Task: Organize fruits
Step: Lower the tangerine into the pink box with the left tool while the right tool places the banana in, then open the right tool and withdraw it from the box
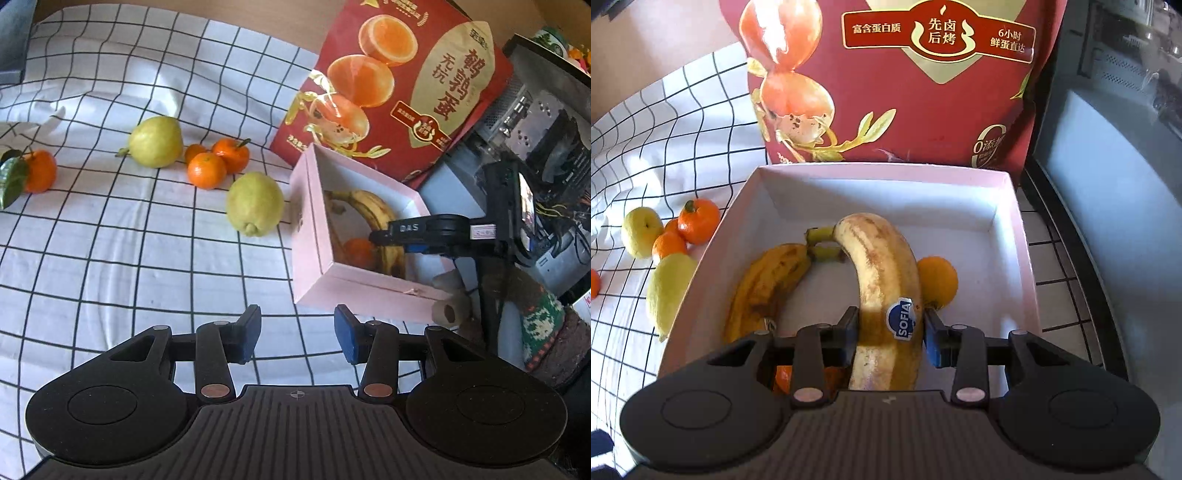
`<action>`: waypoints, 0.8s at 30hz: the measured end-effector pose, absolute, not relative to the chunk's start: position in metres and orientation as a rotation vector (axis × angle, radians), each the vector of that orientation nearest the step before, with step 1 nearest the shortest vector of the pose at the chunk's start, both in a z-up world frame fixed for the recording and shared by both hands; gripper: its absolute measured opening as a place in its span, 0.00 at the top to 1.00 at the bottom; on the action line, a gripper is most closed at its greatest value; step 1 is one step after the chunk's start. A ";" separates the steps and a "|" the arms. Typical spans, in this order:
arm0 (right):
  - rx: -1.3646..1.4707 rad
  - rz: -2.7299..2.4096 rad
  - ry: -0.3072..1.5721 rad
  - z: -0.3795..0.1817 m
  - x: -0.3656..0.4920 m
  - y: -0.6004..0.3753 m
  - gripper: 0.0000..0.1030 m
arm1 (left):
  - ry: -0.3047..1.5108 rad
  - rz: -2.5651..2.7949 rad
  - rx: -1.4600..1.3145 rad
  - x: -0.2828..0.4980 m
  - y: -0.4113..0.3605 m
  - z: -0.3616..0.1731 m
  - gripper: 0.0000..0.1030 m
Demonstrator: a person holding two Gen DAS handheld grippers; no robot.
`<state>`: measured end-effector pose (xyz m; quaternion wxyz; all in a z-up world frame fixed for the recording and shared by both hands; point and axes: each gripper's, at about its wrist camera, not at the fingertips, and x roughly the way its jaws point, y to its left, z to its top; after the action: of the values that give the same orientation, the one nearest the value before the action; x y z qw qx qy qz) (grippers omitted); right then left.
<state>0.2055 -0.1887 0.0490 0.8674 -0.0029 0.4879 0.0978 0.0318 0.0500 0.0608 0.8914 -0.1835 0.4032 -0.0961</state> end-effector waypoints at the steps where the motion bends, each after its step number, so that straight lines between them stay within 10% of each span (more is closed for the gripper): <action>1: -0.002 0.214 1.021 0.050 0.205 -0.190 0.64 | 0.837 -0.199 -0.381 0.031 0.051 0.061 0.53; 24: -0.153 0.324 0.796 0.123 0.122 -0.184 0.54 | 0.864 -0.085 -0.336 0.029 0.081 0.045 0.53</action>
<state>0.1222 -0.1841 0.1232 0.9062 -0.0741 0.3856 0.1571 0.0285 0.0812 0.0452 0.8937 -0.1622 0.4164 -0.0410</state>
